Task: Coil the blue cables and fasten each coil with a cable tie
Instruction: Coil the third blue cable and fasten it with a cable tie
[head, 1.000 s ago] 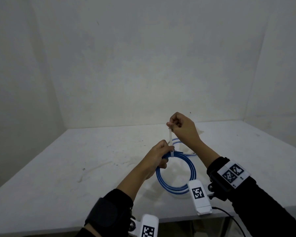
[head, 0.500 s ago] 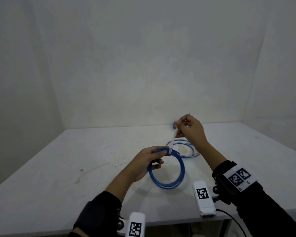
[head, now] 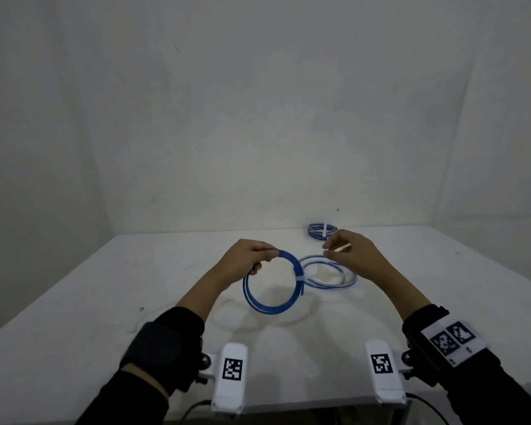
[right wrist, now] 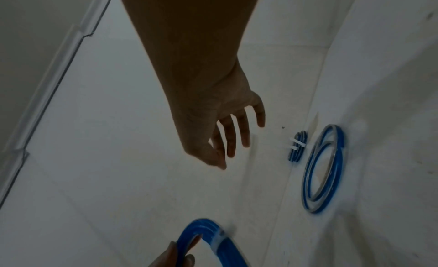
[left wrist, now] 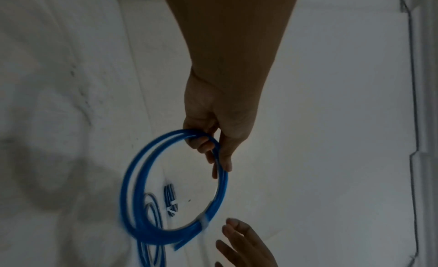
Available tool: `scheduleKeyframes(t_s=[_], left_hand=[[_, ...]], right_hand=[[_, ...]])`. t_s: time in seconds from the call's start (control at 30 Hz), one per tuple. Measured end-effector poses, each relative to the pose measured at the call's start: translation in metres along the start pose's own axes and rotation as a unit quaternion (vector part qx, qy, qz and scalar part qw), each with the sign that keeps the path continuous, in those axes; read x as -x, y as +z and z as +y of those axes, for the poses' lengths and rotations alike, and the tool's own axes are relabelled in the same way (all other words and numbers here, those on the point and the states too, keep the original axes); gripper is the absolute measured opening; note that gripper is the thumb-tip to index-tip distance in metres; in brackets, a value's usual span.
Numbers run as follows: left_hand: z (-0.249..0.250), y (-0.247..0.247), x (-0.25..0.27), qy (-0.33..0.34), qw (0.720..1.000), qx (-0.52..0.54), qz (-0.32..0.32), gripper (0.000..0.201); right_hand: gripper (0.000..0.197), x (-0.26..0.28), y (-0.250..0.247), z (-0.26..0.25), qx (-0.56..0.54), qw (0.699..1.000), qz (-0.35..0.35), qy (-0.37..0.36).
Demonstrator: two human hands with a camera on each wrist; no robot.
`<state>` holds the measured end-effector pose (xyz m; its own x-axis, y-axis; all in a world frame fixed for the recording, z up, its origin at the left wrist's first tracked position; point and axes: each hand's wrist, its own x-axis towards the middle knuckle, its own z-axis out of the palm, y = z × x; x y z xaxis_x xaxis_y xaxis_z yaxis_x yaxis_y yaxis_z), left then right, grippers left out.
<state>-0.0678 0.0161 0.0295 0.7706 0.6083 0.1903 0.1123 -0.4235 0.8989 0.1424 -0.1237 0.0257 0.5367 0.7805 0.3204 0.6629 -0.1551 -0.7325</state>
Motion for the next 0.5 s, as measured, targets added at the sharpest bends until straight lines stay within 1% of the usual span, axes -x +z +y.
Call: scheduleKeyframes(t_s=[0.07, 0.13, 0.17, 0.2, 0.23, 0.3, 0.37, 0.43, 0.5], left_hand=[[0.007, 0.001, -0.007, 0.006, 0.996, -0.07, -0.051, 0.021], [0.014, 0.006, -0.014, 0.014, 0.989, -0.126, -0.082, 0.022], [0.017, 0.008, -0.018, 0.016, 0.986, -0.137, -0.089, 0.022], [0.02, 0.011, -0.022, 0.019, 0.985, -0.14, -0.095, 0.022], [0.022, 0.013, -0.026, 0.023, 0.985, -0.138, -0.099, 0.022], [0.024, 0.017, -0.035, 0.036, 0.985, -0.133, -0.101, 0.022], [0.024, 0.022, -0.044, 0.051, 0.985, -0.141, -0.08, 0.025], [0.022, 0.028, -0.056, 0.072, 0.985, -0.153, -0.036, 0.029], [0.016, 0.035, -0.069, 0.091, 0.986, -0.134, 0.028, 0.028]], right_hand=[[0.013, 0.006, -0.002, -0.01, -0.001, 0.995, -0.092, -0.031], [0.022, 0.01, -0.001, -0.019, -0.014, 0.983, -0.183, -0.018], [0.026, 0.012, 0.001, -0.023, -0.021, 0.977, -0.214, -0.004], [0.028, 0.013, 0.005, -0.023, -0.02, 0.973, -0.231, 0.002], [0.026, 0.015, 0.009, -0.023, -0.01, 0.972, -0.236, -0.002], [0.016, 0.015, 0.016, -0.019, 0.021, 0.976, -0.216, -0.018], [0.007, 0.013, 0.022, -0.013, 0.002, 0.981, -0.196, -0.015], [0.004, 0.009, 0.025, -0.008, -0.051, 0.982, -0.179, 0.011], [0.008, 0.001, 0.024, 0.0, -0.09, 0.982, -0.161, 0.044]])
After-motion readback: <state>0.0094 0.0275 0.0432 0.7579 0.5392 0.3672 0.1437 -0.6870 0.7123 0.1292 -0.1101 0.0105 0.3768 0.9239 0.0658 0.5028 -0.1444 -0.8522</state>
